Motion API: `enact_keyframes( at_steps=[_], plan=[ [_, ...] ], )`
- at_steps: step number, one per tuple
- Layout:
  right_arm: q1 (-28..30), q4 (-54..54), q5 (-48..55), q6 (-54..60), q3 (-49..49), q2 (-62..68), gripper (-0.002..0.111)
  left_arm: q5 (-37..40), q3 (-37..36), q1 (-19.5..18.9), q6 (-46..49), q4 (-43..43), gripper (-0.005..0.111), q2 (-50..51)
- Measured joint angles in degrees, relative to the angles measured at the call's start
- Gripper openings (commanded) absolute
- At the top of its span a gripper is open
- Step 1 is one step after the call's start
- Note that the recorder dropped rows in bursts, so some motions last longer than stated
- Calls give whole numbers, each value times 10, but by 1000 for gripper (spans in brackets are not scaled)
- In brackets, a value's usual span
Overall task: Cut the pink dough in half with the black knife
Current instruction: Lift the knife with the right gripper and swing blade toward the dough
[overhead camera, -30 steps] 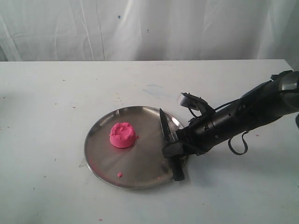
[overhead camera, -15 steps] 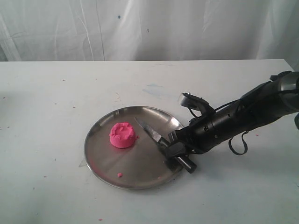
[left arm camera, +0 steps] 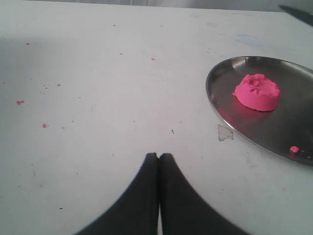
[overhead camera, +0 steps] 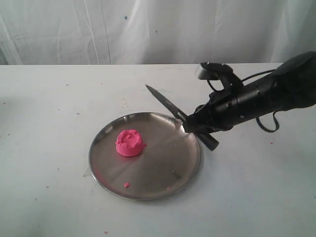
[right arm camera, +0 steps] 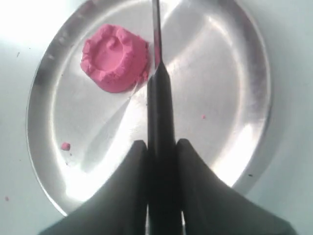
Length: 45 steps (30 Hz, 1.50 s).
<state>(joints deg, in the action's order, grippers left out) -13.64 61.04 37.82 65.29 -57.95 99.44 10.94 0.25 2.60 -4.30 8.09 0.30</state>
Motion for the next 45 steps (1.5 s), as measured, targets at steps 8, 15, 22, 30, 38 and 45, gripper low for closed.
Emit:
enact_keyframes(
  at_steps=[8, 15, 22, 30, 38, 45],
  plan=[
    [-54, -192, -43, -126, 10, -134, 1, 0, 0, 0, 0, 0, 0, 0],
    [-132, -366, -26, -280, 10, -165, 1, 0, 0, 0, 0, 0, 0, 0],
    [-163, -407, -31, -349, 12, -165, 1, 0, 0, 0, 0, 0, 0, 0],
    [-164, -405, -42, -381, 12, -165, 0, 0, 0, 0, 0, 0, 0, 0],
    [-164, -404, -32, -397, 12, -165, 0, 0, 0, 0, 0, 0, 0, 0],
    [-164, -404, -27, -397, 12, -161, 0, 0, 0, 0, 0, 0, 0, 0]
  ],
)
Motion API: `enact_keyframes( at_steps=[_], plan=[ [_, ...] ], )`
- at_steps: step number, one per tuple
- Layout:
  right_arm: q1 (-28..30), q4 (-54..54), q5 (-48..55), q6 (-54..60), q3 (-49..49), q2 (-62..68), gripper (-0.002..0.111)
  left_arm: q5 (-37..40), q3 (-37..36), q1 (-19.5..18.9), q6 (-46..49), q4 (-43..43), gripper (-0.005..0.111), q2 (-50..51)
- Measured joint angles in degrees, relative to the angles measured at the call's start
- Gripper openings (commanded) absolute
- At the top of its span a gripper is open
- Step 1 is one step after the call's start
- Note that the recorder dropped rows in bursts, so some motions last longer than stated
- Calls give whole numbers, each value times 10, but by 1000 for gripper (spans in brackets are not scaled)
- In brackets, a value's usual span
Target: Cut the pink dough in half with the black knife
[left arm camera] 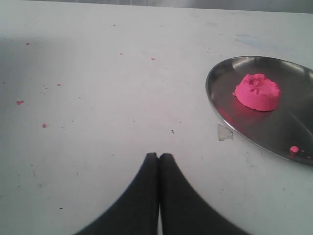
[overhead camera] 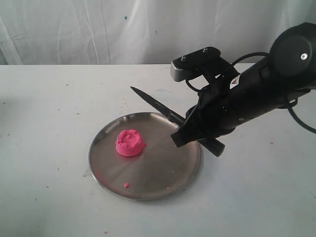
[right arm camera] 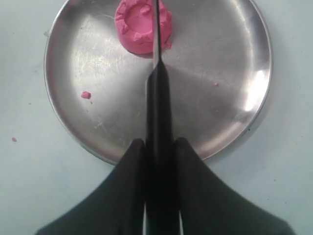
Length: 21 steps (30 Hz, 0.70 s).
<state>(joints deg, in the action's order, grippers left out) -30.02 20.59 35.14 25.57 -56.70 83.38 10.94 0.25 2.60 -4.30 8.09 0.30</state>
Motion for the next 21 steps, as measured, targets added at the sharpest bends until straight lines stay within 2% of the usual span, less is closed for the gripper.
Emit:
enact_keyframes(
  at_steps=[5, 13, 21],
  plan=[
    [-7, 1, -1, 0, 0, 21, 0, 0, 0, 0, 0, 0, 0, 0],
    [-50, 2, -40, 20, 0, 40, 0, 0, 0, 0, 0, 0, 0, 0],
    [-53, 8, -58, 20, 0, 63, 0, 0, 0, 0, 0, 0, 0, 0]
  ],
)
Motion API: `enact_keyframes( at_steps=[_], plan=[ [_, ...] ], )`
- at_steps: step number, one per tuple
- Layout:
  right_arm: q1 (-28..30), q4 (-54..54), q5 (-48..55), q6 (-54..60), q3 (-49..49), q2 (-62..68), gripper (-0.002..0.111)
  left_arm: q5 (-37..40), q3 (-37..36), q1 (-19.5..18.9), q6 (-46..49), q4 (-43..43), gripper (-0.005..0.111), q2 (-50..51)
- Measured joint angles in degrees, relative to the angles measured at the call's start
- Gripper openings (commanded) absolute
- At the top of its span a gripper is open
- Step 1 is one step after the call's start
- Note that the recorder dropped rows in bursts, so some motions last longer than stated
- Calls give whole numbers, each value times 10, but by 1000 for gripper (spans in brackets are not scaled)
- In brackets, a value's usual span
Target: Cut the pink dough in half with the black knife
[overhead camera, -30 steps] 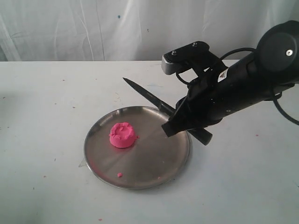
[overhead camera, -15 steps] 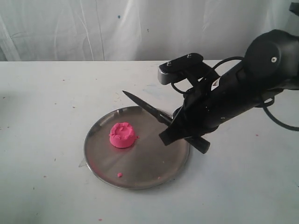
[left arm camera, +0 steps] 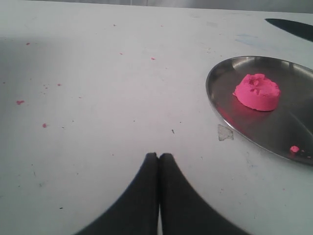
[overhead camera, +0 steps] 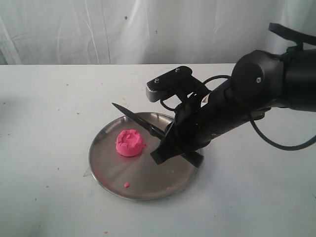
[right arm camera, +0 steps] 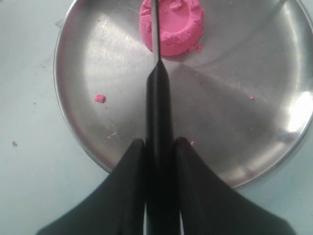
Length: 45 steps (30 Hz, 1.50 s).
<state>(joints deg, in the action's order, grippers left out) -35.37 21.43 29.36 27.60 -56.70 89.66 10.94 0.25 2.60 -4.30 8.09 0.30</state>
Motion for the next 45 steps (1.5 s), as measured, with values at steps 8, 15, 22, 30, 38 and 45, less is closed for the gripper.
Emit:
enact_keyframes(
  at_steps=[8, 15, 22, 30, 38, 45],
  plan=[
    [0, 18, -12, 0, 0, 4, 0, -8, 0, 0, 0, 0, 0, 0],
    [0, 20, -12, 0, 0, 4, 0, -151, 0, 0, -59, 13, 0, 0],
    [0, 20, -12, 0, 0, 5, 0, -224, 0, 0, -283, 10, 0, 0],
    [-1, 20, -11, 0, 0, 8, 0, -273, 96, 0, -606, -320, 0, 7],
    [-1, -8, 43, 0, -54, 69, 0, -300, 283, 0, -1004, -869, 0, 281],
    [-1, -22, 28, 0, -75, 121, 0, -392, 392, 0, -1017, -980, 0, 608]
  ],
)
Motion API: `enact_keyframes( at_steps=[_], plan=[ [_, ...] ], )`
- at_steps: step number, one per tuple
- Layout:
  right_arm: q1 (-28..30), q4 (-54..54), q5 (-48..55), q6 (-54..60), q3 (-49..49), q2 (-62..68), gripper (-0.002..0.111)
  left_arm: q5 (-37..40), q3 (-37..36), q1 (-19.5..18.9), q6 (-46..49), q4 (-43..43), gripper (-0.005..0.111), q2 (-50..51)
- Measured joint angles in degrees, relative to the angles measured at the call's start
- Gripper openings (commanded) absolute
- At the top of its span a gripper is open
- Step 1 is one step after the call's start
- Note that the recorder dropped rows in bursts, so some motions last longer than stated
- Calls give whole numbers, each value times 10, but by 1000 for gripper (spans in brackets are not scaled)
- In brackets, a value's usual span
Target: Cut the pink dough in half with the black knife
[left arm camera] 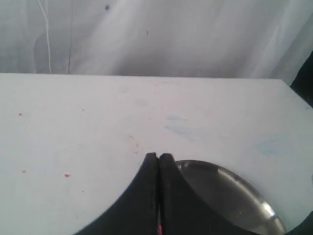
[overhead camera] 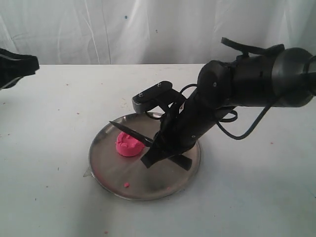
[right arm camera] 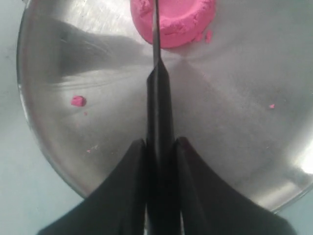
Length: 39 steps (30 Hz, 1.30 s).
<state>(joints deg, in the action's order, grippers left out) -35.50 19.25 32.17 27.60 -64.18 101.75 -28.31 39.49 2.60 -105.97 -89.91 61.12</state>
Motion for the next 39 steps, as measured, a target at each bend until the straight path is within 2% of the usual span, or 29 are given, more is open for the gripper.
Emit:
enact_keyframes(
  at_steps=[6, 16, 21, 25, 39],
  plan=[
    [0, -6, -41, 0, 0, 29, 0, -13, 36, 0, 61, 36, 0, 152],
    [0, -13, -54, 0, 0, 32, 0, -89, 37, 0, 209, 196, 0, 259],
    [0, -13, -56, 0, 0, 32, 0, -110, 37, 14, 291, 289, 0, 311],
    [0, -13, -56, 0, 0, 32, 0, -134, 38, 19, 317, 309, 0, 340],
    [0, -13, -57, 1, -1, 59, 0, -140, 81, 21, 325, 314, 0, 362]
  ],
)
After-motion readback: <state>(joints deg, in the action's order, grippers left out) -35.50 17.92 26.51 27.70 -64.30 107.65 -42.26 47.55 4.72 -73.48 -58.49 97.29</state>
